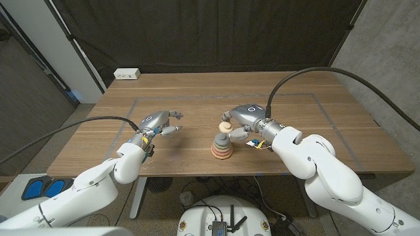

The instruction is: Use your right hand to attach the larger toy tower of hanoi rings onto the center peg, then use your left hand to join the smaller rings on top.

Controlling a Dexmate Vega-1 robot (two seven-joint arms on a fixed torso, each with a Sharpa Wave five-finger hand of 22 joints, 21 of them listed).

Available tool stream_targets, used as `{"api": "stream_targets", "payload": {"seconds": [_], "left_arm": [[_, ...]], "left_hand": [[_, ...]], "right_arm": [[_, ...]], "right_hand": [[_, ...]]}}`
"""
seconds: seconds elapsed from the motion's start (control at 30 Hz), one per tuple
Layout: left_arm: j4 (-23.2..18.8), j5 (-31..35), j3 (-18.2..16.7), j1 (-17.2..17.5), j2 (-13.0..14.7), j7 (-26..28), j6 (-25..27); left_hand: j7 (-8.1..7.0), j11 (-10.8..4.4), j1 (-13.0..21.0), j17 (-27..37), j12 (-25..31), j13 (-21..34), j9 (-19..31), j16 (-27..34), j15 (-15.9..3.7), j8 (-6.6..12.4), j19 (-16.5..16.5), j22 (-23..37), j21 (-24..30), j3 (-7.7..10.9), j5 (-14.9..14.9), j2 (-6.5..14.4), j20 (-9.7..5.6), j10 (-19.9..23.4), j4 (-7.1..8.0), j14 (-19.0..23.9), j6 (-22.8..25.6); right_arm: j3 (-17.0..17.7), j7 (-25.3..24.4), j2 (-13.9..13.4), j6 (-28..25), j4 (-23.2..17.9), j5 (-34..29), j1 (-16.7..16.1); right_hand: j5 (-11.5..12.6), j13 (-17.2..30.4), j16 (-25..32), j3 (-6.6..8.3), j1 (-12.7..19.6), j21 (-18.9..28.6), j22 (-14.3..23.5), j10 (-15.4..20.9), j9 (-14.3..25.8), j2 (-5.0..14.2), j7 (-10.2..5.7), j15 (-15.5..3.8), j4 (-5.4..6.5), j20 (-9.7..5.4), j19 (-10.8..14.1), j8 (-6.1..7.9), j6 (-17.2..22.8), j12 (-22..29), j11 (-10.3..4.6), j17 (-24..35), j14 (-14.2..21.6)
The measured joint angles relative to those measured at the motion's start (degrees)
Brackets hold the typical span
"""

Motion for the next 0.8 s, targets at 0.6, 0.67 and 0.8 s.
{"api": "stream_targets", "payload": {"seconds": [0.6,0.67,0.8], "left_arm": [[0.28,-0.47,-0.33,1.02,-1.07,1.53,-1.64],[0.28,-0.48,-0.33,1.02,-1.10,1.53,-1.68],[0.33,-0.52,-0.34,0.99,-1.19,1.44,-1.68]], "left_hand": [[-0.49,-0.27,0.00,0.16,0.00,0.16,-0.01,0.45,-0.30,0.00,0.65,0.00,0.20,0.00,0.00,0.00,0.03,0.86,0.00,0.51,0.49],[-0.49,-0.27,0.00,0.16,0.00,0.15,-0.01,0.45,-0.30,0.00,0.64,0.00,0.20,0.01,0.00,0.00,0.03,0.86,-0.01,0.51,0.49],[-0.49,-0.27,0.00,0.16,0.00,0.15,-0.01,0.45,-0.30,0.00,0.64,0.00,0.20,0.31,0.00,0.00,0.03,0.86,-0.32,0.51,0.49]], "right_arm": [[-2.02,5.31,3.78,1.79,2.47,-2.47,2.77],[-2.34,6.08,4.26,1.79,2.76,-3.00,3.10],[-2.86,7.55,5.14,1.69,3.36,-4.33,3.72]], "right_hand": [[0.42,0.26,0.00,0.12,0.00,0.00,0.00,0.00,0.20,0.00,0.00,0.00,-0.12,0.00,0.00,-0.36,0.00,-0.27,0.00,0.00,0.00],[0.42,0.27,0.00,0.31,0.00,0.00,0.00,0.00,0.27,0.00,0.00,0.00,-0.32,0.00,0.00,-0.41,0.00,-0.41,0.00,0.00,0.00],[0.42,0.27,0.00,0.31,0.00,0.00,0.00,0.00,0.27,0.00,0.00,0.00,-0.31,0.00,0.00,-0.20,0.00,-0.30,0.00,0.00,0.00]]}}
